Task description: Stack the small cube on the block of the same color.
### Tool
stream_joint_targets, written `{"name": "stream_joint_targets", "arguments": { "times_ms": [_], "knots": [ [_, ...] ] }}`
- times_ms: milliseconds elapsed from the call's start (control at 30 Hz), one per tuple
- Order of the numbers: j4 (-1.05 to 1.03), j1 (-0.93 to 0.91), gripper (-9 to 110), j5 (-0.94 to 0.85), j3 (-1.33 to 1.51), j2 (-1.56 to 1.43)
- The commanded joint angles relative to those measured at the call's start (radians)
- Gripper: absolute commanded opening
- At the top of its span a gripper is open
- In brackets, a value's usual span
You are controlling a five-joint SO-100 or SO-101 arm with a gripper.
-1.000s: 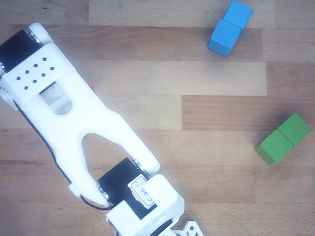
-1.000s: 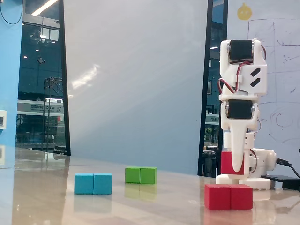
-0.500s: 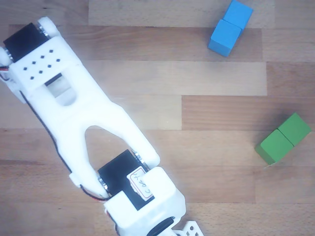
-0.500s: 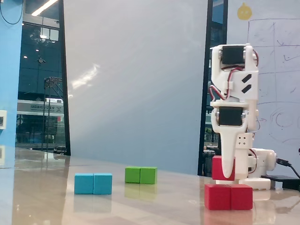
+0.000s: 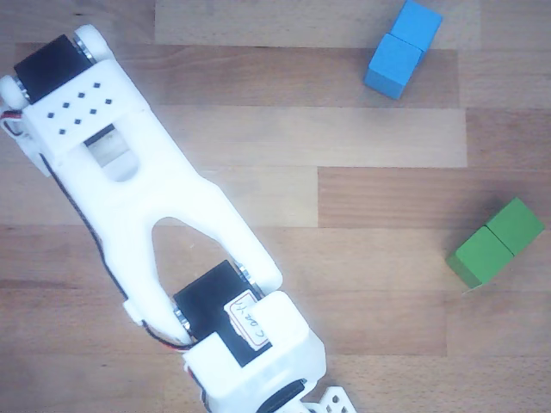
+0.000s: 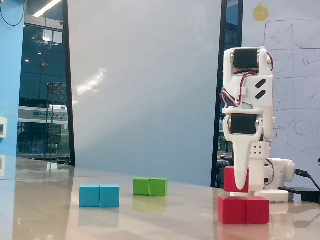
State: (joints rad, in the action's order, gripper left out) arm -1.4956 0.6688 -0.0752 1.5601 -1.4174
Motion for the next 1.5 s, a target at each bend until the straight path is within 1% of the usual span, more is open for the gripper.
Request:
{"name": "stream_joint_targets", "arguments": {
  "times_ms": [0,167,467,667,733,967,1167,1467],
  "knots": [
    [0.006,0.000,17,-0.014,-0.083,-0.026],
    [0.008,-0.005,22,-0.012,-0.081,-0.026],
    [0.008,-0.017,23,-0.014,-0.081,-0.026],
    [0.008,-0.083,23,-0.018,-0.086,-0.026],
    [0.005,-0.114,23,-0.044,-0.086,-0.026],
    [0.008,-0.261,23,-0.124,-0.086,-0.031],
    [0.014,-0.445,23,-0.166,-0.086,-0.028],
    [0.158,-0.747,23,-0.167,-0.081,-0.026]
  ]
}}
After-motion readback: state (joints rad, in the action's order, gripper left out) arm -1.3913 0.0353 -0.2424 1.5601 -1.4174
